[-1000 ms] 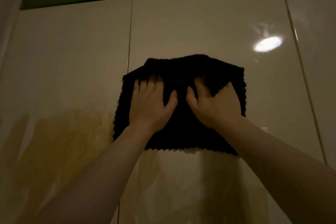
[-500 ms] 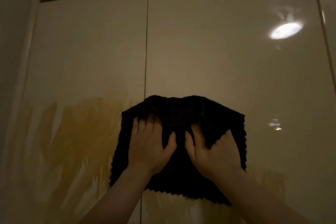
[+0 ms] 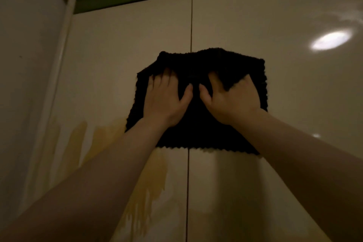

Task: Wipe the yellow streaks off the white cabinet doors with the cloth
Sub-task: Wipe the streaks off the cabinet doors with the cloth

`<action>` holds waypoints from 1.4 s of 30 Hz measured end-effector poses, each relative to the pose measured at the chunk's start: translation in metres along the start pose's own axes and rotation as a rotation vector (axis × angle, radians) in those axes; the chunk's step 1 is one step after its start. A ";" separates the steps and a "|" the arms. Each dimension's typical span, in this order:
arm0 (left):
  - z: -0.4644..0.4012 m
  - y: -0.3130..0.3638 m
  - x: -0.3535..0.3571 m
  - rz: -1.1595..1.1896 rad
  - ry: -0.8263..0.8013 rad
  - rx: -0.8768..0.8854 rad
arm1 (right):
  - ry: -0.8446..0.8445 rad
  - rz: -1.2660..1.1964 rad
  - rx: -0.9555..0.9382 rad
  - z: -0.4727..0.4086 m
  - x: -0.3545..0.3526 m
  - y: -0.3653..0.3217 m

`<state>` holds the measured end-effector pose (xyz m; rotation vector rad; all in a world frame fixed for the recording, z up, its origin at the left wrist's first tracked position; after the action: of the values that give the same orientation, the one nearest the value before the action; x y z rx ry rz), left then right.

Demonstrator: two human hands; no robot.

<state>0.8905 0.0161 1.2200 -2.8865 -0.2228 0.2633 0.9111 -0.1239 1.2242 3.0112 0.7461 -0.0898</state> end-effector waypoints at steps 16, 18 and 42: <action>0.117 -0.019 0.014 0.099 -0.055 -0.001 | 0.115 -0.080 0.026 0.106 0.006 -0.049; 0.142 -0.023 0.017 0.107 -0.071 0.000 | 0.116 -0.068 -0.012 0.133 0.011 -0.061; 0.069 -0.135 -0.001 0.063 0.022 0.052 | 0.046 -0.064 0.103 0.028 0.038 -0.140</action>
<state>0.8589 0.1609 1.1868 -2.8465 -0.1189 0.2453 0.8773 0.0162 1.1908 3.0959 0.8681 -0.0632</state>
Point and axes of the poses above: each hand's wrist, its own z-axis away from the middle knuckle, its own x-axis out of the palm, y = z × x, the point moved 10 cm from there along -z, towards the middle knuckle, and after that the axes turned 13 degrees about x, right-handed, at the moved point
